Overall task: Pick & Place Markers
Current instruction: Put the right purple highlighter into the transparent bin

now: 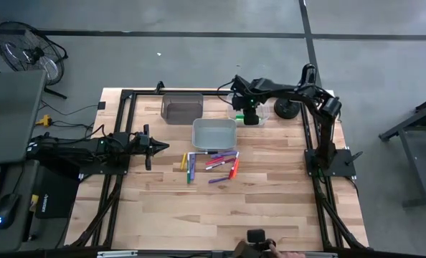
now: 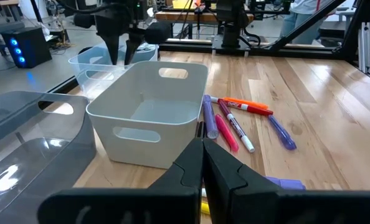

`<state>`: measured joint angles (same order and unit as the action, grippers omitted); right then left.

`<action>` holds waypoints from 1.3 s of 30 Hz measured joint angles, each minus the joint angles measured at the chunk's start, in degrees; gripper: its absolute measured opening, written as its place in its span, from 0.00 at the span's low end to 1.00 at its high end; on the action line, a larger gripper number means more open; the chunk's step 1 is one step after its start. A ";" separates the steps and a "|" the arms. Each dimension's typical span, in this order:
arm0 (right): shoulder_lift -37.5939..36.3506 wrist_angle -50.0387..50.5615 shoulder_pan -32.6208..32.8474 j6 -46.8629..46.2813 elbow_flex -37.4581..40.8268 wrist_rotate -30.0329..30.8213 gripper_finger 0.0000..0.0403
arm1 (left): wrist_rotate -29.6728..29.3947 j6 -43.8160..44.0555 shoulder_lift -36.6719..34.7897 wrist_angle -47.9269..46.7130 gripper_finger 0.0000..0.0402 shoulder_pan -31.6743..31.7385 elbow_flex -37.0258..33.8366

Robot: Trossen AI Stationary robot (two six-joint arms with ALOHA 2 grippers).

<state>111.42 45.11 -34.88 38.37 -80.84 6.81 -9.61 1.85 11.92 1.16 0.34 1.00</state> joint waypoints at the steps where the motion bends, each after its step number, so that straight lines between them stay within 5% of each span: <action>1: -0.02 0.15 0.45 0.02 0.00 1.10 0.27 | -0.01 -0.02 0.00 0.00 0.00 0.01 0.01; 13: -3.71 4.02 5.15 -6.25 -0.11 4.91 0.27 | -0.02 0.00 -0.01 0.01 0.00 0.02 0.01; 30: -13.42 6.54 15.13 -15.35 0.02 -16.63 0.27 | -0.04 -0.01 0.00 0.01 0.00 0.00 0.00; 39: -13.29 10.06 25.50 -24.60 0.54 -16.35 0.27 | -0.04 -0.02 -0.01 0.01 0.00 0.02 0.01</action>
<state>98.13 55.17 -9.38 13.77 -80.30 -9.54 -9.65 1.83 11.92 1.17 0.35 1.01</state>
